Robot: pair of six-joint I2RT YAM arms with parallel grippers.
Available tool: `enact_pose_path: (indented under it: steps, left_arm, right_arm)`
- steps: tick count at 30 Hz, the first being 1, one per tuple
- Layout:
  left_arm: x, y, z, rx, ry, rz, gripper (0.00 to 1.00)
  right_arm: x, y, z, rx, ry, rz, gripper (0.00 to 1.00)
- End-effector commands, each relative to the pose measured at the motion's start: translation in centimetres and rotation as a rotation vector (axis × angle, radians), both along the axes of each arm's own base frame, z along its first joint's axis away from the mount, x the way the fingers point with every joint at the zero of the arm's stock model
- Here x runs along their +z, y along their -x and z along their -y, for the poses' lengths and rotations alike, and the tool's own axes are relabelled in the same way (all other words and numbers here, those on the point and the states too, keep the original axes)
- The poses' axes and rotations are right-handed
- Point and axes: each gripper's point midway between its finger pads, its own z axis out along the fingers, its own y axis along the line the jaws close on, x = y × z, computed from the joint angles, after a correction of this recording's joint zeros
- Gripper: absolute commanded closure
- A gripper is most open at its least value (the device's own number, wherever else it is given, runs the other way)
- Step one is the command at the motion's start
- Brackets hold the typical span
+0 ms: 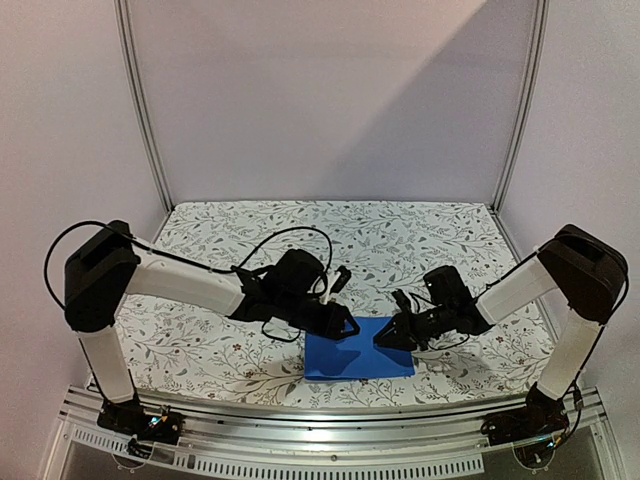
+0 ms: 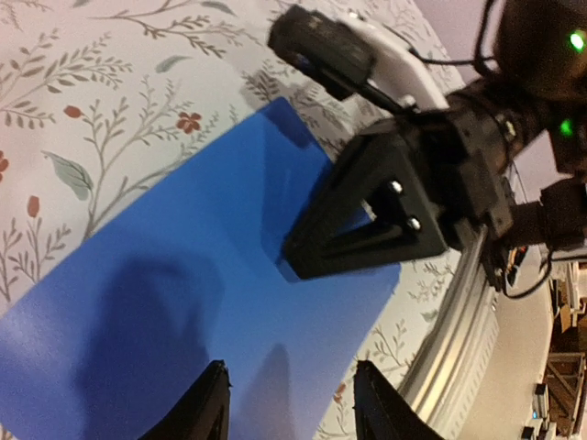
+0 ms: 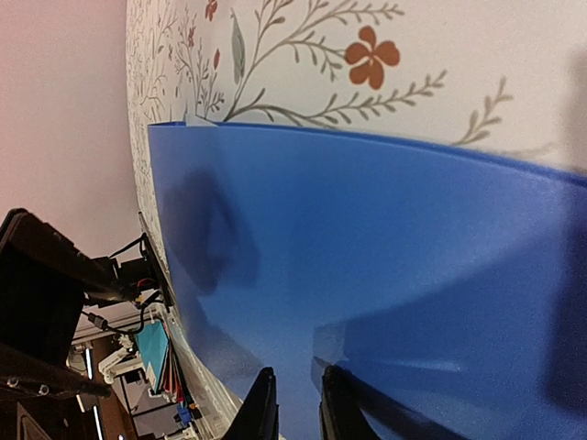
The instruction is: Put the files into the folder
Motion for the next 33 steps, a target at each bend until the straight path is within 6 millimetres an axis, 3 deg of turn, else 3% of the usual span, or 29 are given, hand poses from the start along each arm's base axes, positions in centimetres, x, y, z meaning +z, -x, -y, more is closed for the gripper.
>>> enact_pose_path:
  steps: [1,9,12,16,22,27,33]
  left_arm:
    - [-0.4,4.4,-1.9,-0.104,-0.045,-0.076,0.56]
    - [-6.4,7.3,-5.6,-0.111,-0.193,-0.203,0.62]
    - [-10.0,6.7,-7.4,-0.064,-0.353,-0.221,0.66]
    - [-12.3,6.4,-8.6,-0.027,-0.45,-0.234,0.67]
    - [-12.1,6.3,-8.7,-0.037,-0.464,-0.226,0.68]
    - [-11.0,5.6,-7.7,-0.058,-0.44,-0.192,0.69]
    - [-7.4,3.2,-5.4,-0.09,-0.413,-0.06,0.67]
  right_arm:
    - [-4.2,2.5,2.0,-0.012,0.124,-0.149,0.83]
    - [-4.0,2.4,1.6,0.011,0.114,-0.143,0.83]
    - [-4.1,2.6,1.6,0.013,0.114,-0.152,0.83]
    - [-3.7,2.5,1.5,0.027,0.114,-0.138,0.82]
    - [-2.3,1.8,1.2,0.035,0.092,-0.074,0.81]
    - [-0.8,1.2,0.2,0.048,0.026,-0.049,0.79]
    - [2.2,-0.6,-0.8,0.076,-0.024,0.088,0.77]
